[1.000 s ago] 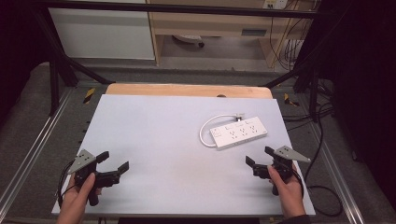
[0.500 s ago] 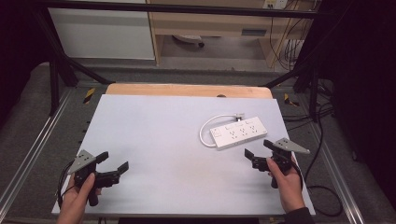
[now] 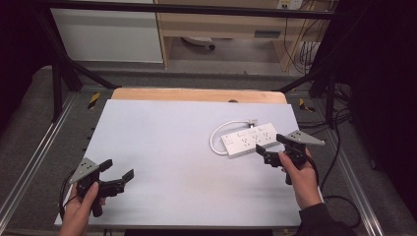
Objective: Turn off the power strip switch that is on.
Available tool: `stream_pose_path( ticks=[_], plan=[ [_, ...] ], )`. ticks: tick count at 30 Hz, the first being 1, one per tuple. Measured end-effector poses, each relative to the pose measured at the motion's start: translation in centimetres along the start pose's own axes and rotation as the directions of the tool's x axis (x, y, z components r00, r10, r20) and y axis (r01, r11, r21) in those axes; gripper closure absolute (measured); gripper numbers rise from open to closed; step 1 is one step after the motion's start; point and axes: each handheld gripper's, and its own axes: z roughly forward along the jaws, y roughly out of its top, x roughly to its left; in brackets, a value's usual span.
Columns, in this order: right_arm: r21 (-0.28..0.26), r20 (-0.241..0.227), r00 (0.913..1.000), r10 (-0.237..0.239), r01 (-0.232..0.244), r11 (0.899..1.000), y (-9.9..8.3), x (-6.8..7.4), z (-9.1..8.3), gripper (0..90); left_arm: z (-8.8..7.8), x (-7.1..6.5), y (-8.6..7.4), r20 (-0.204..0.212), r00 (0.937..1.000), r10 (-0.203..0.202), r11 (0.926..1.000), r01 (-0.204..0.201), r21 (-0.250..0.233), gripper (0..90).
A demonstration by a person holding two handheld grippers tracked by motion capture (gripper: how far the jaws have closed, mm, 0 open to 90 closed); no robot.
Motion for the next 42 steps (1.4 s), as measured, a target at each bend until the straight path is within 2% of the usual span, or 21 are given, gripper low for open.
stream_pose_path(
  ticks=[5,9,14,18,20,25,29,30,33,35,36,37,40,42],
  plan=[
    [0.016,0.005,0.9999,-0.011,0.011,1.0,1.1,-0.1,0.8,3.3,0.1,-0.1,0.0,0.004,0.9999,0.015,0.9999,-0.015,0.008,5.8],
    [0.044,0.013,0.9998,-0.016,0.015,0.999,2.0,-0.4,1.5,3.9,0.2,-0.2,-0.1,0.006,0.9999,0.009,0.9998,-0.009,0.015,5.8],
    [0.035,0.033,0.9995,-0.001,0.0,0.999,3.0,-1.2,1.8,5.7,0.1,-0.1,-0.1,-0.004,0.9999,0.011,0.9998,-0.011,0.013,5.8],
    [0.034,0.048,0.9987,-0.015,0.013,0.999,3.3,-1.6,2.1,8.4,0.1,-0.1,-0.1,-0.004,1.0,0.009,0.9998,-0.009,0.016,5.8],
    [0.036,0.05,0.9983,-0.031,0.029,0.999,3.5,-1.9,2.2,14.0,0.1,-0.1,-0.1,-0.006,0.9999,0.012,0.9998,-0.012,0.013,5.8],
    [0.03,0.072,0.9966,-0.041,0.039,0.999,4.1,-2.2,2.7,21.4,0.2,-0.1,-0.1,-0.002,0.9999,0.017,0.9996,-0.017,0.021,5.8],
    [0.041,0.11,0.9924,-0.055,0.051,0.998,4.6,-2.5,3.2,35.2,0.2,-0.2,-0.1,-0.004,0.9998,0.021,0.9995,-0.021,0.023,5.8],
    [0.041,0.11,0.9924,-0.055,0.051,0.998,4.6,-2.5,3.2,35.2,0.2,-0.2,-0.1,-0.004,0.9998,0.021,0.9995,-0.021,0.023,5.8],
    [0.052,0.143,0.9874,-0.069,0.062,0.997,4.9,-2.8,3.8,47.7,0.2,-0.2,-0.1,-0.003,0.9997,0.023,0.9994,-0.023,0.027,5.8],
    [0.049,0.138,0.9883,-0.064,0.058,0.997,4.9,-2.9,3.9,50.1,0.3,-0.3,-0.1,-0.001,0.9997,0.023,0.9994,-0.023,0.025,5.8],
    [0.043,0.131,0.9891,-0.067,0.062,0.997,4.9,-3.1,4.2,56.8,0.3,-0.3,-0.1,0.001,0.9996,0.028,0.9993,-0.028,0.026,5.8],
    [0.043,0.131,0.9891,-0.067,0.062,0.997,4.9,-3.1,4.2,56.8,0.4,-0.4,-0.2,0.007,0.9995,0.03,0.9991,-0.03,0.03,5.8],
    [0.041,0.124,0.9897,-0.072,0.067,0.997,4.9,-3.4,4.9,68.1,0.6,-0.6,-0.2,0.015,0.9989,0.045,0.9982,-0.046,0.038,5.8],
    [0.039,0.126,0.9887,-0.081,0.076,0.996,4.9,-3.4,5.1,70.7,0.6,-0.7,-0.2,0.018,0.9984,0.053,0.9979,-0.054,0.037,5.8]
  ],
)
